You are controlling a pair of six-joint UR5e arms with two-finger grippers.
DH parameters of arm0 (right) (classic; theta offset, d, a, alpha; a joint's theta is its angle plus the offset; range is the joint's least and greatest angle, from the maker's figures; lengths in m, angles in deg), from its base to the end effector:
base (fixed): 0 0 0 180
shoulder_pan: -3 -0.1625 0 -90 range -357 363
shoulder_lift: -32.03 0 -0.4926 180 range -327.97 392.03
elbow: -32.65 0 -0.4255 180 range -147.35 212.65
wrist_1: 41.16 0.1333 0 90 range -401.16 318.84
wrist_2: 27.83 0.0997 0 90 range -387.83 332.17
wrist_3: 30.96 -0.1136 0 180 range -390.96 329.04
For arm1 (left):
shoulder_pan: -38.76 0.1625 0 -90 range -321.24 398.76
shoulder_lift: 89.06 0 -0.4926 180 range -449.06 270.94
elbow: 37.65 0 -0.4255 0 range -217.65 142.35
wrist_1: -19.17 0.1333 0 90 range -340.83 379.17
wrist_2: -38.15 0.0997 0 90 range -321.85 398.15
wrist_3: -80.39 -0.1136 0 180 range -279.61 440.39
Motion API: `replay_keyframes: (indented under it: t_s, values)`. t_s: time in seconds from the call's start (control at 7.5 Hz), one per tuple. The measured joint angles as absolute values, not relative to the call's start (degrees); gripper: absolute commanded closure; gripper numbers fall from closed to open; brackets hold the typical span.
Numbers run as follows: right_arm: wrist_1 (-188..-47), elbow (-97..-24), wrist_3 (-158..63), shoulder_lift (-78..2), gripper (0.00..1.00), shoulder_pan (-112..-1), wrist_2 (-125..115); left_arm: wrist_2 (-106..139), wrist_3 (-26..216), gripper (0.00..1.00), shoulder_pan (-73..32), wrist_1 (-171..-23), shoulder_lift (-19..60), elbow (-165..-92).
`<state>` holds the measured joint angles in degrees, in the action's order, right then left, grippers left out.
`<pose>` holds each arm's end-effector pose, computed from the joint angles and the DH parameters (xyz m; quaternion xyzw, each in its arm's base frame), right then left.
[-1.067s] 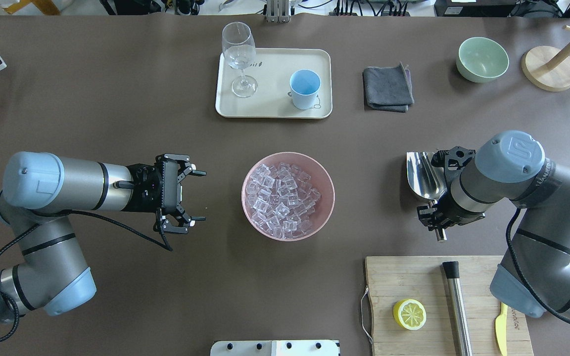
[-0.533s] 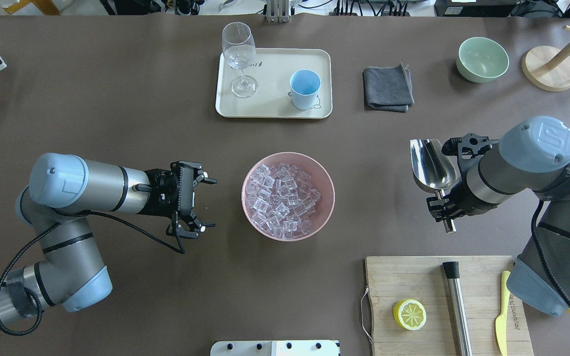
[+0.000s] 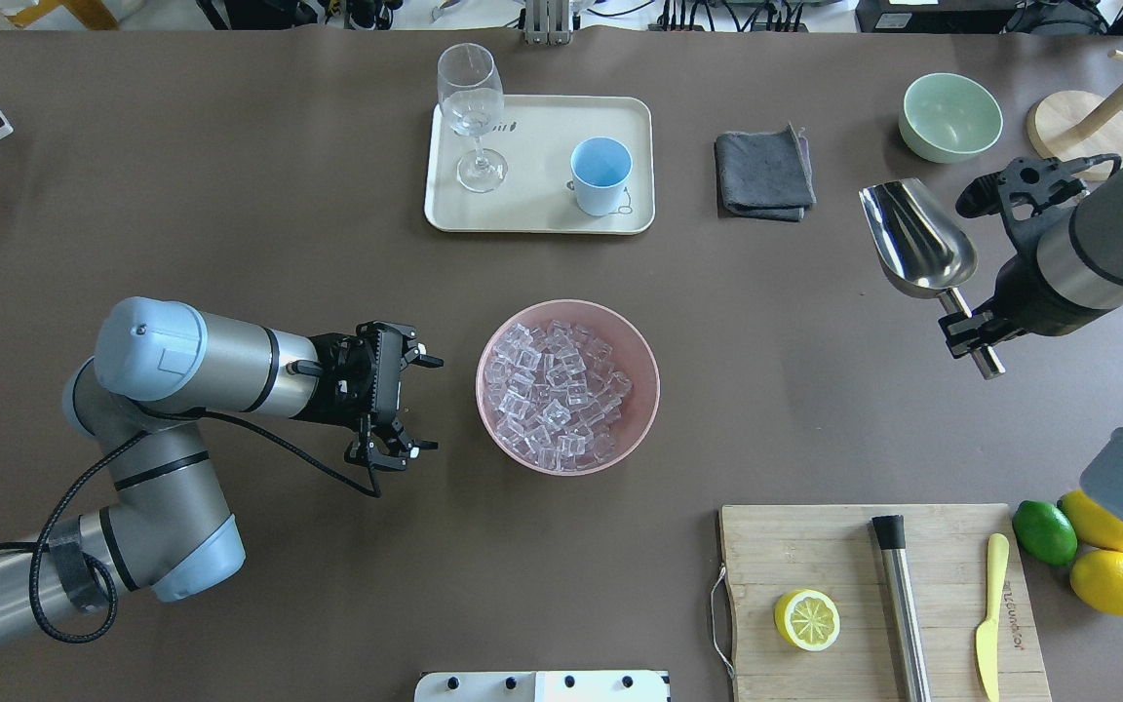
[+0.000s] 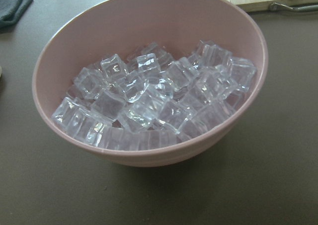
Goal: Put ice in cup with scoop
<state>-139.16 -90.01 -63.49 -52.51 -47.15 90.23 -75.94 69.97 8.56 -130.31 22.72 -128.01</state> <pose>-0.2707 -0.4490 0.4269 0.0652 -0.3378 -0.1227 0.9309 0.5561 -0.4242 0.3761 0.5148 0.4105 0.5373 0.5271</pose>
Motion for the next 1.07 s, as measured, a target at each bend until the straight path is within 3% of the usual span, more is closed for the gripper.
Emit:
replay_keyframes:
  t_s: [0.67,1.07]
  values:
    - [-146.09,-90.75,-38.44,-51.69,1.0,-56.39,92.49,-75.89,69.8,0.01,8.54,-133.56,23.54,-126.23]
    - [-161.04,-90.42,-26.75,-47.2,1.0,-57.31,93.4,-76.15,69.71,0.01,8.7,-135.88,24.71,-123.54]
